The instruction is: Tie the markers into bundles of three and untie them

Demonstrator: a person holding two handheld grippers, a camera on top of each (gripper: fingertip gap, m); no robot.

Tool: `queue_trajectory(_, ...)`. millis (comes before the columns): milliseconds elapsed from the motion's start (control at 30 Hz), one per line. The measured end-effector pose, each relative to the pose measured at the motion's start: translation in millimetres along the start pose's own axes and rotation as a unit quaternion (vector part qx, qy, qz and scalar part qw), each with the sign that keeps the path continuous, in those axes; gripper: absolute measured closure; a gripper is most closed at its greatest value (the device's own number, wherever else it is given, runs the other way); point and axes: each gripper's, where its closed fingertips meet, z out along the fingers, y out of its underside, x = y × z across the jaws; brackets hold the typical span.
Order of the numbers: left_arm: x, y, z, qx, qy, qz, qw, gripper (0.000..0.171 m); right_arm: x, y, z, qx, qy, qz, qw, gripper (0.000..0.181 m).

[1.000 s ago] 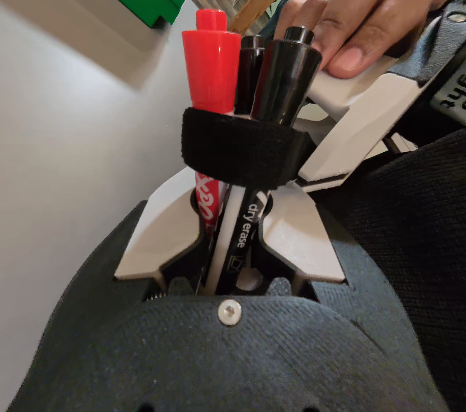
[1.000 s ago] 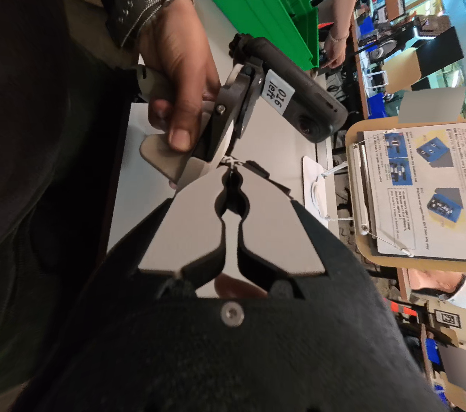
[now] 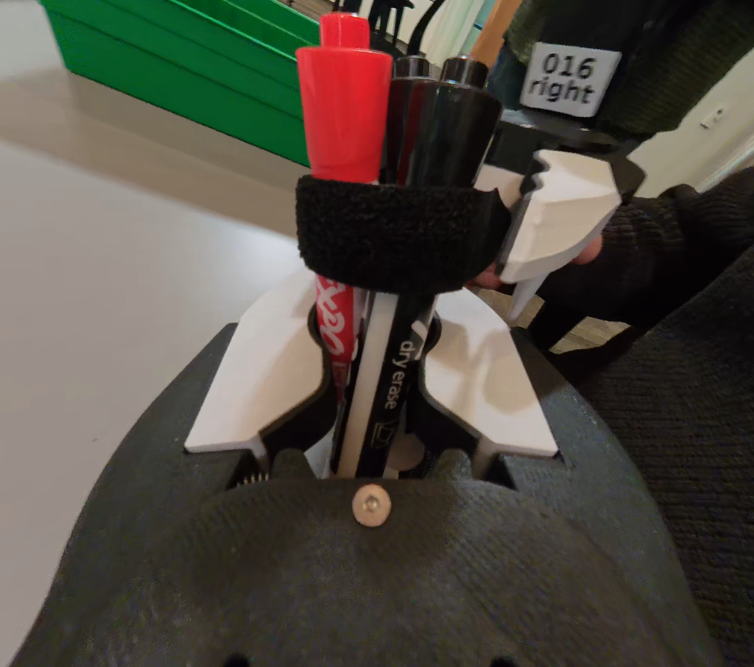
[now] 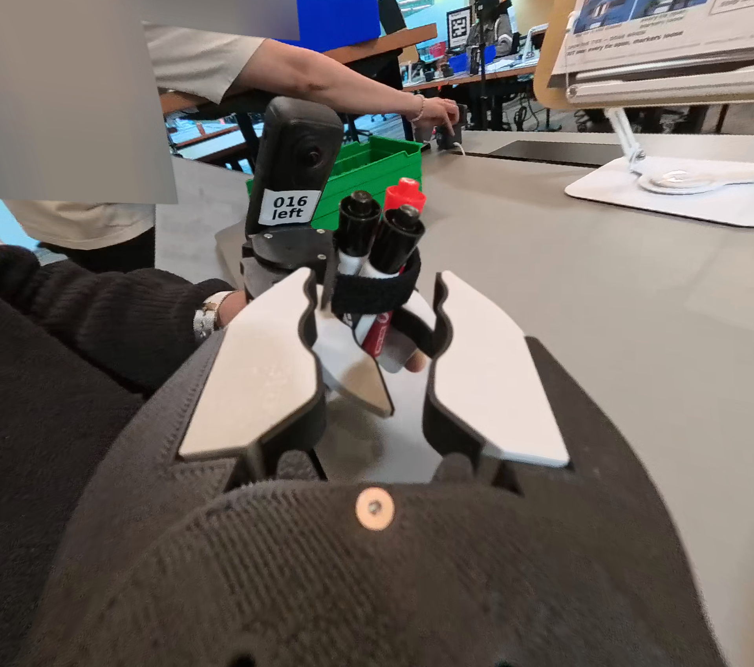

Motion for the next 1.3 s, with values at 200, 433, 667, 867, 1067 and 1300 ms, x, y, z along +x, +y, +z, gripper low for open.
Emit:
queue_trajectory(200, 12.0, 6.5, 7.1, -0.014, 0.032, 0.007, 0.999, 0.129, -5.0, 4.2, -10.2, 0.007, -0.085, 0.092, 0.992, 0.125)
queue_trajectory(433, 16.4, 9.5, 8.4, -0.019, 0.052, -0.001, 0.998, 0.128, -9.7, 5.4, -8.7, 0.005, -0.113, 0.115, 0.987, 0.13)
queue_trajectory(667, 19.6, 7.4, 7.2, -0.013, 0.069, -0.013, 0.997, 0.129, -8.7, 6.9, -7.6, -0.003, -0.119, 0.119, 0.986, 0.135)
queue_trajectory(867, 23.2, 7.0, 7.5, -0.012, 0.079, -0.014, 0.997, 0.129, -9.1, 8.3, -8.6, -0.014, -0.122, 0.1, 0.987, 0.142)
queue_trajectory(1067, 24.8, 6.7, 7.9, -0.01, 0.084, -0.019, 0.996, 0.129, -9.2, 9.2, -9.2, -0.022, -0.121, 0.092, 0.988, 0.144)
queue_trajectory(1300, 24.2, 7.9, 7.8, -0.019, 0.084, -0.03, 0.996, 0.129, -7.4, 13.6, -7.3, -0.034, -0.11, 0.088, 0.989, 0.147)
